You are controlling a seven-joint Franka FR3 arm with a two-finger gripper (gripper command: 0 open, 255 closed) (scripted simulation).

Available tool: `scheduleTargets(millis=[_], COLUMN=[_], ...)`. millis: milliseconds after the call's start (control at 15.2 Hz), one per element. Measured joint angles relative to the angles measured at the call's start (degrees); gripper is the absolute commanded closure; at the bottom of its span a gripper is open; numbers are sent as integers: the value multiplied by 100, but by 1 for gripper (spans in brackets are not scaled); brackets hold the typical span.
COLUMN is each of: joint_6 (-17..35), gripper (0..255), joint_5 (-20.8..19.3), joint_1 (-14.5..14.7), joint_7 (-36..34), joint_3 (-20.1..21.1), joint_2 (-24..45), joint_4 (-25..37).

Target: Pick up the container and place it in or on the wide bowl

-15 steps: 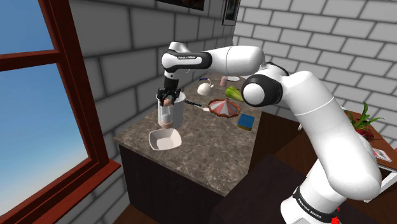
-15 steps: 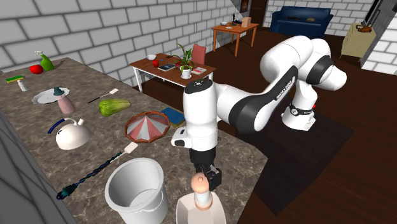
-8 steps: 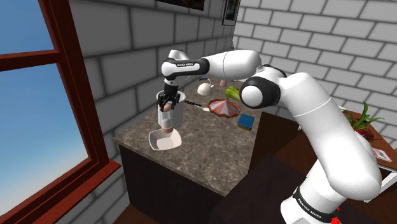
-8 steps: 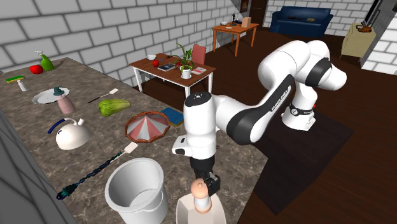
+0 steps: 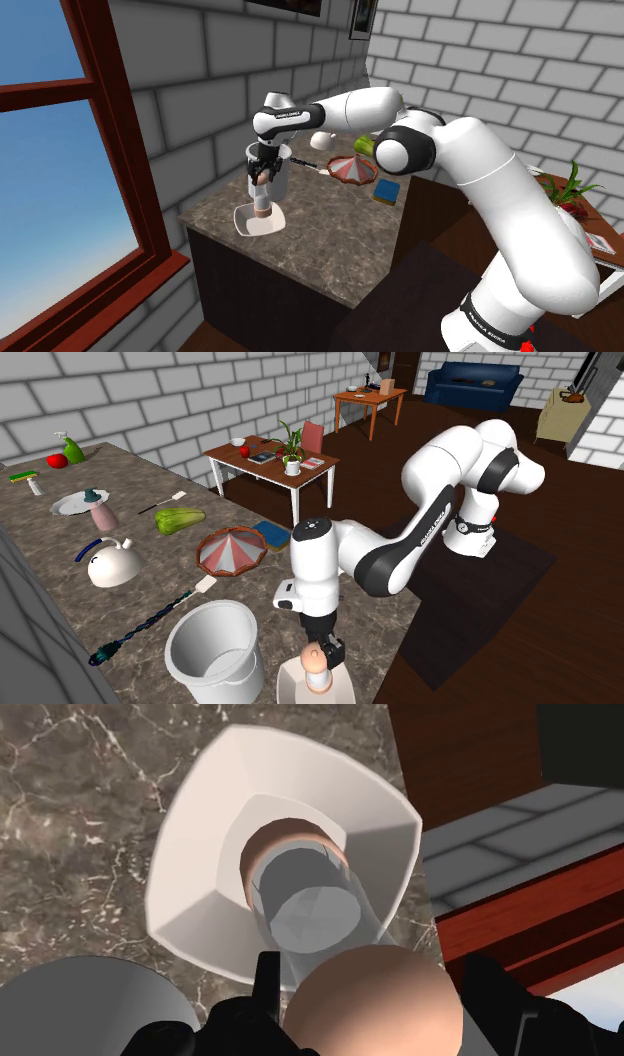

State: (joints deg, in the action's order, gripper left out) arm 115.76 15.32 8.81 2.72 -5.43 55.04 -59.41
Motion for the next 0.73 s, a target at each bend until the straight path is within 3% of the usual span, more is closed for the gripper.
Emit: scheduleTargets(millis=[726], joint_6=[268], gripper=[255], joint_5=[29], joint_1=[-5], joint_7=[54], joint_3=[22], joint_2=[220], joint_4=[-50])
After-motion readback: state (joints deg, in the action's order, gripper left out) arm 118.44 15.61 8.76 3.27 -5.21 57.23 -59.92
